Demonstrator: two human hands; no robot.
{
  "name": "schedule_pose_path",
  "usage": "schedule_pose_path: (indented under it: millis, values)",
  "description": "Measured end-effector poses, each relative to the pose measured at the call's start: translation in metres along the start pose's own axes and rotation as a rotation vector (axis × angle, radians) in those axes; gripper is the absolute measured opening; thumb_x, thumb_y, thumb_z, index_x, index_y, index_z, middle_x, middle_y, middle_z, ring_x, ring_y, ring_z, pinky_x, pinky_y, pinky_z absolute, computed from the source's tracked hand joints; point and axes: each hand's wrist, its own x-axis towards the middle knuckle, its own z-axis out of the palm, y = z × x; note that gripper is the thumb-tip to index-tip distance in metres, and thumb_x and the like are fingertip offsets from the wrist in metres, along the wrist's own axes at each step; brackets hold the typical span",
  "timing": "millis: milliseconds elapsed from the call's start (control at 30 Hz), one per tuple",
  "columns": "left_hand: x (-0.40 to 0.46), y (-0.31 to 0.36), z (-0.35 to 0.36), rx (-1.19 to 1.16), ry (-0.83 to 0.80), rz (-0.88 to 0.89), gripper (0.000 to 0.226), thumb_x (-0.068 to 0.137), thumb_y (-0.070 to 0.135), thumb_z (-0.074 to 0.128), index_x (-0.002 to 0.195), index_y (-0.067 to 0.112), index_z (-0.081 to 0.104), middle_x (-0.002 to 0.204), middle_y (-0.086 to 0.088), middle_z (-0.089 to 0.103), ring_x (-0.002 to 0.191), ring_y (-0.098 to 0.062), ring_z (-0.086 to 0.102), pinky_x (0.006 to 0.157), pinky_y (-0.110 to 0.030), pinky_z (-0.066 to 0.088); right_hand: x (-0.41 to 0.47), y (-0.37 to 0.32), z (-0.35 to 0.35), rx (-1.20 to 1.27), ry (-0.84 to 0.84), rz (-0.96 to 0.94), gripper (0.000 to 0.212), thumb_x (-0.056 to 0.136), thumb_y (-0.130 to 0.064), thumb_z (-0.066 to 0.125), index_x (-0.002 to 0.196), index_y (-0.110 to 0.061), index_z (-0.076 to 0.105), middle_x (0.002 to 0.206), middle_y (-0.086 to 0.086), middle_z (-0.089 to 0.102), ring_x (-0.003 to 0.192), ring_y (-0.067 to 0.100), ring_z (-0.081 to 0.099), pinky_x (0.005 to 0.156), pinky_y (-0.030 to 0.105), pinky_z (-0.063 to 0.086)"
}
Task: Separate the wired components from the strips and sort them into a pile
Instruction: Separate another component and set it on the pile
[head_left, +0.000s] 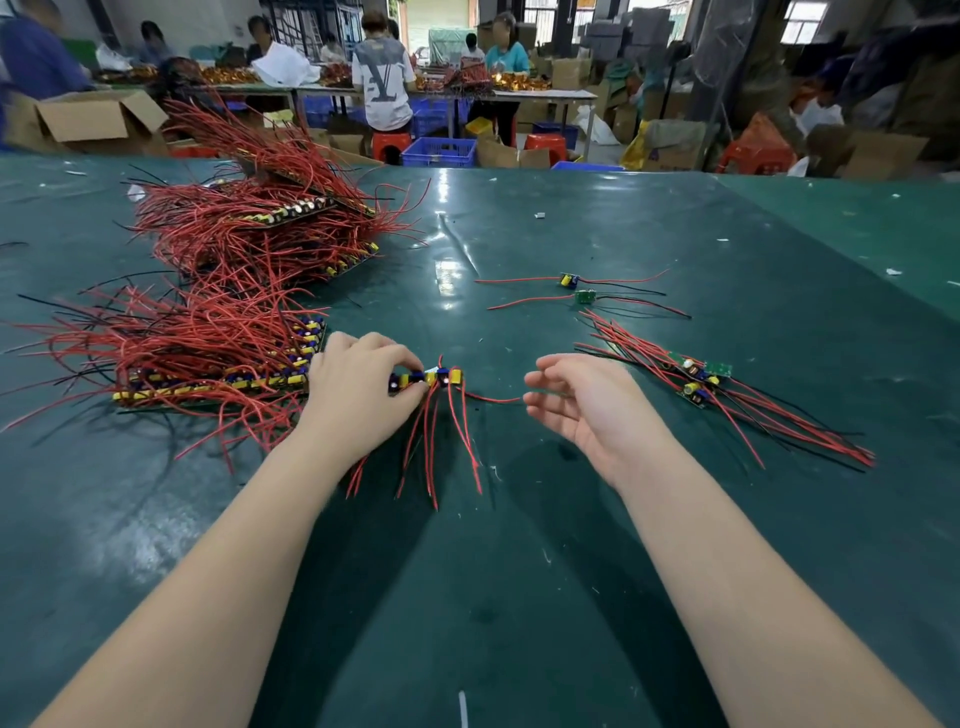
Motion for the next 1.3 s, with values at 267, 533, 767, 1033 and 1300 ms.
schedule_pose_path:
  millis: [267, 533, 767, 1033, 1300]
  values:
    - [-0.011, 0.032, -0.007, -0.503, 0.044, 0.228, 0.014, 0.080, 0.014, 0.073, 0.093, 0.016, 0.069, 0.088, 0.008, 0.070, 0.086, -0.007, 0.065, 0.085, -0.022, 0.049, -0.001, 0.009, 0.004, -0.225, -0.184, -0.153, 0.012, 0.085, -0.015, 0.071, 0.096, -0.008, 0.071, 0.098, 0.010, 0.073, 0.084, 0.016, 0.069, 0.081, 0.027, 0.058]
    - [-0.012, 0.036, -0.016, -0.852, -0.201, 0.057, 0.012, 0.081, 0.015, 0.075, 0.091, 0.017, 0.070, 0.086, -0.001, 0.070, 0.077, -0.010, 0.062, 0.077, -0.026, 0.049, -0.003, 0.002, 0.002, -0.096, -0.275, -0.080, 0.006, 0.085, -0.006, 0.069, 0.090, -0.003, 0.068, 0.093, 0.014, 0.073, 0.079, 0.021, 0.071, 0.071, 0.026, 0.058]
    - [-0.011, 0.035, -0.016, -1.093, -0.293, -0.057, 0.013, 0.080, 0.008, 0.074, 0.093, 0.009, 0.071, 0.085, -0.005, 0.074, 0.075, -0.007, 0.066, 0.070, -0.017, 0.051, -0.007, -0.004, 0.000, -0.124, -0.351, -0.049, 0.009, 0.087, -0.019, 0.067, 0.082, -0.012, 0.065, 0.063, -0.007, 0.066, 0.058, 0.008, 0.063, 0.063, 0.025, 0.056]
    - [-0.013, 0.036, -0.018, -1.088, -0.360, -0.075, 0.013, 0.085, 0.010, 0.069, 0.095, 0.014, 0.075, 0.089, -0.004, 0.074, 0.078, -0.004, 0.064, 0.069, -0.014, 0.051, -0.007, -0.006, -0.001, -0.147, -0.301, -0.093, 0.004, 0.085, -0.002, 0.067, 0.089, -0.002, 0.066, 0.070, 0.004, 0.071, 0.059, 0.012, 0.068, 0.058, 0.021, 0.055]
    - [-0.013, 0.034, -0.024, -1.304, -0.480, -0.165, 0.014, 0.081, 0.005, 0.066, 0.091, 0.010, 0.075, 0.087, -0.006, 0.075, 0.077, -0.009, 0.068, 0.071, -0.016, 0.054, -0.008, -0.008, -0.002, -0.016, -0.388, -0.032, 0.006, 0.087, 0.000, 0.061, 0.087, 0.000, 0.067, 0.073, 0.008, 0.074, 0.062, 0.014, 0.070, 0.057, 0.020, 0.054]
